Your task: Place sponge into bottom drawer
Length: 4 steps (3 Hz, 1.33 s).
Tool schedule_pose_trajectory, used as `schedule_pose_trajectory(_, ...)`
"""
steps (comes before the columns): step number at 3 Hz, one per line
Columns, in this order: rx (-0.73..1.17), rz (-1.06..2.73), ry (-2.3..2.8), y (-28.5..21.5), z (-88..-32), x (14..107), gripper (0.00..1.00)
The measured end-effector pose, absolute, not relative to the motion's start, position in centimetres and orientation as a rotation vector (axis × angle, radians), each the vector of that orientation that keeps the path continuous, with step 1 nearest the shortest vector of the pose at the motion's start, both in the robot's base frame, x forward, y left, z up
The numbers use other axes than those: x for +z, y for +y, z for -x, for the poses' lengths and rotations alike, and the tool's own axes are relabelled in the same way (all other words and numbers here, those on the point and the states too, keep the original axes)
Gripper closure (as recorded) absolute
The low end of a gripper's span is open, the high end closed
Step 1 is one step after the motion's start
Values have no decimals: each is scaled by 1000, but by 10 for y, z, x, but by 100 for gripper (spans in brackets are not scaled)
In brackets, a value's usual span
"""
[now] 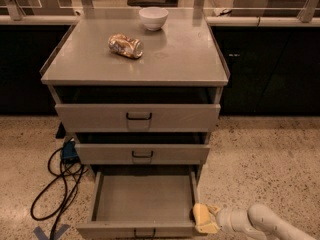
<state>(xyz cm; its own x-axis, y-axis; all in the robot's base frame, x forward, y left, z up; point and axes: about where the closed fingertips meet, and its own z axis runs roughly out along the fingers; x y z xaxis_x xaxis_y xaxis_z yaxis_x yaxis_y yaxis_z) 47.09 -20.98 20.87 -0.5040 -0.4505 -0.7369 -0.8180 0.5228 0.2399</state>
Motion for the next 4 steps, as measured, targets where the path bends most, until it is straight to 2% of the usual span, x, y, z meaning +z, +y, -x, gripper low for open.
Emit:
schedule_pose_trajectory(1, 825, 1055, 2078, -192, -482, 214, 100)
schedule_pose_trajectory(3, 1034, 1034, 1915, -122, -523, 188, 100)
schedule_pose_trajectory(4, 1034, 1034, 1915, -122, -523, 188, 100)
